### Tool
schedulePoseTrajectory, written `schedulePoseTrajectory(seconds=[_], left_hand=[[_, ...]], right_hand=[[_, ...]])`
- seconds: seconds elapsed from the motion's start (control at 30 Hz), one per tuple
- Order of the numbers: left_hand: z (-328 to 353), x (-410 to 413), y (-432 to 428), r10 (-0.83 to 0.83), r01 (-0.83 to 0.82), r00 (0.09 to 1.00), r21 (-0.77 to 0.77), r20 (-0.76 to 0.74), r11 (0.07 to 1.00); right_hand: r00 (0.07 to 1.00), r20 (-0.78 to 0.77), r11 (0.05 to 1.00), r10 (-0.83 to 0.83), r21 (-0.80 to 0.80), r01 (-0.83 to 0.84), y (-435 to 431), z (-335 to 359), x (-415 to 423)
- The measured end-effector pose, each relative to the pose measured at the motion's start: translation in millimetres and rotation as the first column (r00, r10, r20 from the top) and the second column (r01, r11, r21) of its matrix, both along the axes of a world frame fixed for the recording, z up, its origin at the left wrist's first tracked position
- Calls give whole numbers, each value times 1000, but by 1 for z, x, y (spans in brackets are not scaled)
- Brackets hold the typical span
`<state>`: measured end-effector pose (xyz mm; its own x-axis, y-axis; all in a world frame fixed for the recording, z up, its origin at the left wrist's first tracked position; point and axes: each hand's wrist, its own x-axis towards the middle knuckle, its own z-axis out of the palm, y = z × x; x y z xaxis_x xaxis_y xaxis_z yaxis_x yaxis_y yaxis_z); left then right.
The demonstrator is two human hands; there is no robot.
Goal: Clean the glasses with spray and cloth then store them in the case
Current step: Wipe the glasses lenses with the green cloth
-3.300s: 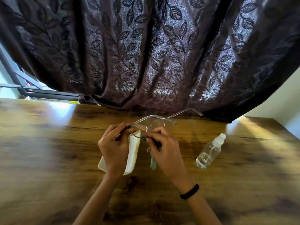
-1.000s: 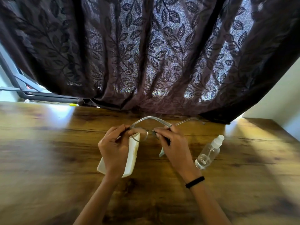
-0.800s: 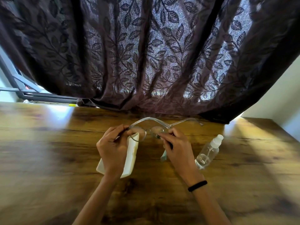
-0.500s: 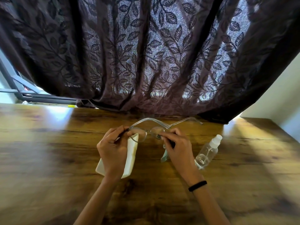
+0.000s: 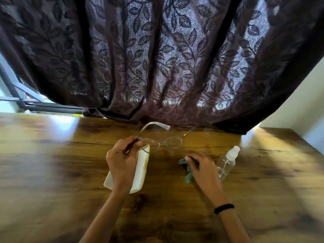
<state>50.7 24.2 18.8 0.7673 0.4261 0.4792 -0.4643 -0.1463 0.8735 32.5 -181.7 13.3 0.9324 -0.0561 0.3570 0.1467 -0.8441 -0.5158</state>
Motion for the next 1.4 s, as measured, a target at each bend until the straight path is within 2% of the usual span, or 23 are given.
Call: schedulePoseTrajectory(seconds=[0.07,0.13,0.2,0.27,0.3,0.37,0.47,0.57,0.67,0.77,0.83,0.9,0.97,1.07,1.2,1.4], left_hand=[[-1,0,-1,-77,73,996,-100,-39,992],[1,-2,-2,-135,121,989,-193,-61,974],[4,-4,-3,-200,179,978,-264,-56,948],[5,-6,-4,-255,232,966,-301,-42,925],[5,-6,-5,-276,249,960,-321,-41,914],[3,-5,-4,-307,265,950,-371,-58,890],[0,-3,-4,-347,275,929,-391,-127,879],[-3,-2,-5,-335,266,922,-311,-195,912],[0,-2,-5,-135,106,964,-132,-231,985],[9,-5,-7,80,-78,993,25,-84,997],[17,-10,-12,114,-120,991,100,71,988],[25,-17,-16,75,-131,968,226,241,965],[31,-22,-21,-47,-101,930,378,364,920],[36,-27,-27,-205,-27,906,534,369,845],[35,-29,-30,-229,-36,903,596,363,802],[34,-28,-29,-193,-40,921,574,340,818]], right_hand=[[998,42,995,-39,97,35,1,8,1],[991,111,956,-74,292,39,3,18,4],[990,133,869,-42,495,-30,5,28,7],[989,140,740,38,661,-122,7,37,7],[987,145,687,66,710,-150,8,40,7],[984,161,643,78,746,-173,9,43,5],[979,199,688,31,707,-165,10,49,3],[964,262,768,-42,626,-137,13,58,2],[932,348,856,-99,508,-99,14,71,0],[885,461,954,-62,289,-84,19,79,-5],[869,493,984,-29,168,-62,24,80,-8],[859,511,994,-5,94,-50,30,78,-10],[841,541,999,11,38,-38,35,75,-12],[825,564,999,47,-30,-36,41,70,-17],[824,554,993,118,-80,-88,47,66,-24],[843,525,990,117,5,-141,53,62,-29]])
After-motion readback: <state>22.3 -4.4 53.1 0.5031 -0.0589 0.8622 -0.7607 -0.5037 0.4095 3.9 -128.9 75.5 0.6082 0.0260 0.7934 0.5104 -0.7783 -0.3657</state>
